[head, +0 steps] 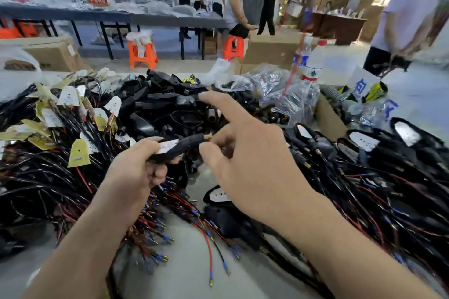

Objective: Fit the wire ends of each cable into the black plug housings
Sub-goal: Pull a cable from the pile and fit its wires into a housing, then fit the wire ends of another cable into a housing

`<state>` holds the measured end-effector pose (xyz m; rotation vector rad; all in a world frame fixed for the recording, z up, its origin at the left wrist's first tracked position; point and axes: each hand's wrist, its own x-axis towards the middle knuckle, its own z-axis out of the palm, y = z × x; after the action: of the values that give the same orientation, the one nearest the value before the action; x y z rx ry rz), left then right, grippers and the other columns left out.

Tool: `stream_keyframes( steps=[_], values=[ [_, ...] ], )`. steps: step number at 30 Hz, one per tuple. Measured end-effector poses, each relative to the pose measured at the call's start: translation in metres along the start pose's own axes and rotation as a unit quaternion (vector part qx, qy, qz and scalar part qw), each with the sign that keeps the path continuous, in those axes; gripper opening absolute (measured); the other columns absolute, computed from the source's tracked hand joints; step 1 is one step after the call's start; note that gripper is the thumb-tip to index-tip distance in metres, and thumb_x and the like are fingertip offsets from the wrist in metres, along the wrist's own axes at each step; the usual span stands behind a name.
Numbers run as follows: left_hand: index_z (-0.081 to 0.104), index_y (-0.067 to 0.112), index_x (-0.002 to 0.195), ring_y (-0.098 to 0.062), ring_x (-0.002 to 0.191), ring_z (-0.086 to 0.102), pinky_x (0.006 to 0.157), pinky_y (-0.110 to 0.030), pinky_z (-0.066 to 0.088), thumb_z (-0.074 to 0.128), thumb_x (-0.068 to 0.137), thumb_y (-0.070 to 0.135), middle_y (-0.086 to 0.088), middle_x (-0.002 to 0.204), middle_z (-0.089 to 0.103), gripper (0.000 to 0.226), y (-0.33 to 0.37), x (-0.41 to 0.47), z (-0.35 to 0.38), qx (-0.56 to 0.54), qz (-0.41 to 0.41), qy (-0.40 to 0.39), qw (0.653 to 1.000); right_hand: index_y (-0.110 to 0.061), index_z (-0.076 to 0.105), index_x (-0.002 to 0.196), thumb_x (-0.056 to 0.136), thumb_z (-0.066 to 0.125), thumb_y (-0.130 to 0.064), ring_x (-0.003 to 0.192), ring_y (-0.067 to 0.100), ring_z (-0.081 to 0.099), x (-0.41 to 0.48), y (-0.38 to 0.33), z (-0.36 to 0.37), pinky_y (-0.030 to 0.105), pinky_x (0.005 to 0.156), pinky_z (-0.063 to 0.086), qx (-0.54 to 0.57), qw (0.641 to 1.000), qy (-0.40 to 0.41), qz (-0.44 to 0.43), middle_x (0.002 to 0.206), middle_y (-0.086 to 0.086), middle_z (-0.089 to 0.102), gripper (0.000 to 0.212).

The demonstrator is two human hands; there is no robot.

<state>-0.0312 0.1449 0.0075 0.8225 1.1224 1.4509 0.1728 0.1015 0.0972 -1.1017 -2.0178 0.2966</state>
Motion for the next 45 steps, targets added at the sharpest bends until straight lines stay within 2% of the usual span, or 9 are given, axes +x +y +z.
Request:
stream_keyframes(
  steps=[7, 11, 14, 18, 23, 28, 34, 40, 45],
  values=[
    [0.072, 0.005, 0.105, -0.013, 0.045, 0.045, 0.04, -0.02, 0.035, 0.048, 0.102, 0.015, -0.018, 0.074, 0.067, 0.027, -0.001, -0.002, 0.057, 0.032, 0.002, -0.08, 0.996, -0.027, 0.068, 0.103, 0.087, 0.069, -0.033, 0.099, 0.024, 0.053, -0.024, 0.028, -0.036, 0.038, 0.087, 0.038, -0.34, 0.94, -0.029, 0.017, 0.093, -0.008, 0.067, 0.017],
    [0.075, 0.005, 0.102, -0.011, 0.044, 0.046, 0.039, -0.019, 0.037, 0.05, 0.101, 0.019, -0.014, 0.068, 0.067, 0.029, -0.005, 0.004, 0.097, 0.01, -0.048, -0.092, 0.995, -0.024, 0.067, 0.097, 0.094, 0.063, -0.026, 0.108, 0.026, 0.054, -0.033, 0.047, -0.062, 0.042, 0.088, 0.047, -0.275, 0.96, 0.02, 0.046, 0.11, -0.002, 0.061, 0.005],
    [0.069, 0.005, 0.106, -0.01, 0.047, 0.058, 0.042, -0.019, 0.047, 0.058, 0.105, 0.028, -0.009, 0.072, 0.071, 0.026, -0.006, 0.01, 0.129, -0.085, -0.089, -0.09, 0.988, -0.028, 0.058, 0.095, 0.102, 0.049, -0.03, 0.078, 0.028, 0.06, -0.034, 0.068, -0.081, 0.043, 0.069, 0.052, -0.237, 0.963, -0.009, 0.13, 0.081, -0.003, 0.064, 0.011],
    [0.059, 0.005, 0.126, -0.023, 0.11, 0.072, 0.076, -0.033, 0.063, 0.067, 0.096, 0.04, -0.011, 0.122, 0.071, 0.047, -0.007, 0.022, 0.155, -0.196, -0.104, -0.152, 0.963, -0.02, 0.064, 0.081, 0.102, 0.052, -0.028, 0.066, 0.021, 0.054, -0.036, 0.108, -0.101, 0.037, 0.061, 0.036, -0.203, 0.954, 0.049, 0.215, 0.067, -0.005, 0.061, 0.025],
    [0.072, 0.036, 0.111, 0.0, 0.109, 0.065, 0.097, -0.03, 0.05, 0.076, 0.088, 0.032, 0.017, 0.116, 0.071, 0.023, -0.025, 0.019, 0.158, 0.171, 0.047, -0.106, 0.978, -0.018, 0.071, 0.102, 0.096, 0.058, -0.028, 0.102, 0.032, 0.061, -0.046, 0.147, -0.099, 0.037, 0.082, 0.046, -0.298, 0.904, -0.004, 0.307, 0.098, 0.005, 0.069, 0.017],
    [0.058, 0.031, 0.14, -0.019, 0.125, 0.058, 0.098, -0.035, 0.046, 0.061, 0.089, 0.058, 0.009, 0.141, 0.058, 0.057, -0.056, 0.019, 0.129, 0.563, 0.126, -0.033, 0.816, -0.017, 0.07, 0.118, 0.094, 0.058, -0.025, 0.126, 0.024, 0.049, -0.048, 0.138, -0.068, 0.041, 0.112, 0.036, -0.309, 0.935, 0.035, 0.171, 0.126, -0.002, 0.066, 0.028],
    [0.056, 0.022, 0.144, -0.017, 0.139, 0.046, 0.115, -0.035, 0.035, 0.056, 0.099, 0.038, 0.003, 0.147, 0.053, 0.048, -0.091, 0.008, 0.147, 0.461, 0.173, 0.008, 0.871, -0.021, 0.048, 0.142, 0.094, 0.054, -0.043, 0.145, 0.028, 0.029, -0.031, 0.136, -0.013, 0.044, 0.12, 0.026, -0.312, 0.94, -0.123, 0.068, 0.156, 0.003, 0.04, 0.054],
    [0.064, 0.019, 0.132, -0.016, 0.133, 0.043, 0.116, -0.031, 0.03, 0.055, 0.096, 0.021, 0.003, 0.136, 0.059, 0.037, -0.099, 0.004, 0.188, 0.409, 0.234, 0.018, 0.882, -0.027, 0.032, 0.156, 0.1, 0.041, -0.048, 0.155, 0.02, 0.019, -0.036, 0.172, -0.027, 0.043, 0.122, 0.022, -0.361, 0.921, -0.136, 0.049, 0.17, -0.004, 0.021, 0.06],
    [0.064, 0.021, 0.132, -0.012, 0.129, 0.049, 0.112, -0.031, 0.037, 0.056, 0.098, 0.023, 0.006, 0.133, 0.063, 0.036, -0.092, 0.004, 0.194, 0.35, 0.202, 0.003, 0.915, -0.028, 0.054, 0.143, 0.091, 0.054, -0.036, 0.145, 0.017, 0.038, -0.022, 0.168, -0.029, 0.04, 0.125, 0.017, -0.302, 0.943, -0.102, 0.094, 0.153, -0.004, 0.051, 0.052]
  ],
)
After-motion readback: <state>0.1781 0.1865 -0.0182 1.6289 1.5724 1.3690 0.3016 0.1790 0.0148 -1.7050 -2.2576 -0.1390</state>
